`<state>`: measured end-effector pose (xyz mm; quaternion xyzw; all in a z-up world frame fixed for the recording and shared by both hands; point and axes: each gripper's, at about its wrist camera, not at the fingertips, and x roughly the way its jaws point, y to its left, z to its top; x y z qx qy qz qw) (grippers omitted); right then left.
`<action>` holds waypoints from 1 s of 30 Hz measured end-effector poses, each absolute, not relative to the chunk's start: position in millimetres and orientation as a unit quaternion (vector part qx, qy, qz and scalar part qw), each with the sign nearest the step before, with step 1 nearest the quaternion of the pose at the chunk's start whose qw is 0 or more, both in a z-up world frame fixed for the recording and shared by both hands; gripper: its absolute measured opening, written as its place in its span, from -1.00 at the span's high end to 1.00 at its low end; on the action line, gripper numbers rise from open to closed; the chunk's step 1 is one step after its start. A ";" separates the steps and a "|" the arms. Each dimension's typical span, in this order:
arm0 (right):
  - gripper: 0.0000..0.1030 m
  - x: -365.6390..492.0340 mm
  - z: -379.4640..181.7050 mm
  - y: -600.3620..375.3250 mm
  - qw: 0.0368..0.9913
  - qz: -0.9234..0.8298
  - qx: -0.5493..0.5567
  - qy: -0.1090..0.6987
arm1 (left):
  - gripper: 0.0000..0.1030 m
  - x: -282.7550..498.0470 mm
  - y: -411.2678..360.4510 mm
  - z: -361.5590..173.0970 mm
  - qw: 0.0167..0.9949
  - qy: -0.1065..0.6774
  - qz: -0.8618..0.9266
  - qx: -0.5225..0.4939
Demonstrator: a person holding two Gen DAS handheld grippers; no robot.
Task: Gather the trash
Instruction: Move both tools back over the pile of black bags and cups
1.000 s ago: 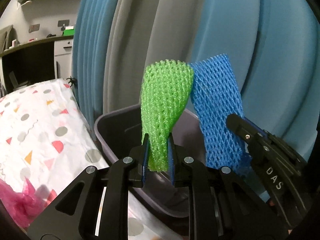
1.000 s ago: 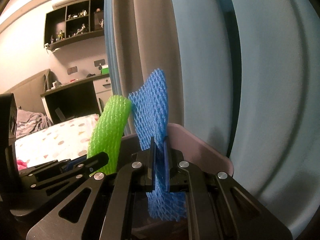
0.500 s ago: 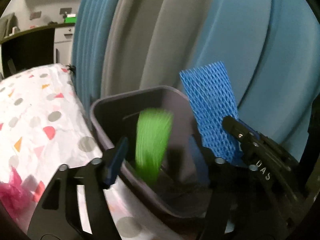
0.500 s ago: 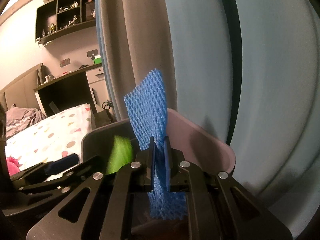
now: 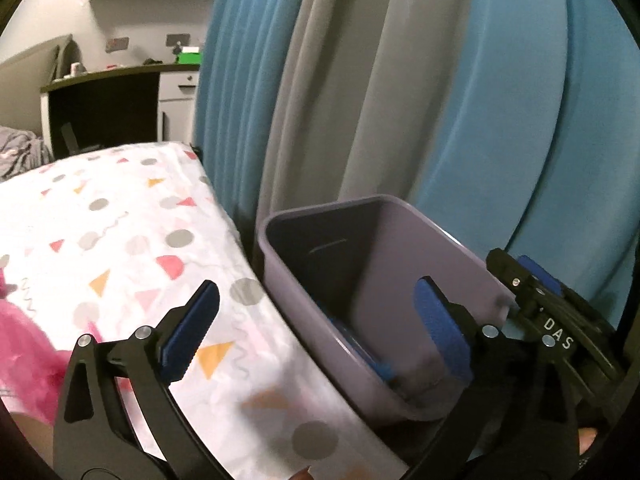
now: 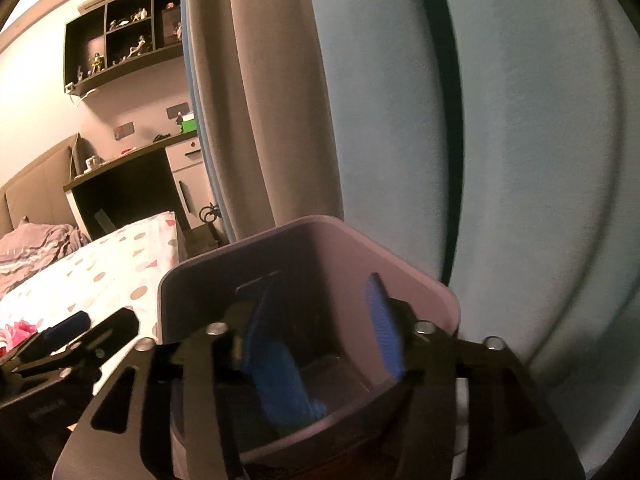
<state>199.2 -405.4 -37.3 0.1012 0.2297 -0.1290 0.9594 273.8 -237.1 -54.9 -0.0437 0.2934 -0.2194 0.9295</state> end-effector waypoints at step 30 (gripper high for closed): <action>-0.67 99.4 3.4 -292.6 0.988 -0.049 0.039 0.138 | -0.87 92.1 -75.4 -3.2 0.978 0.199 -0.051 -0.033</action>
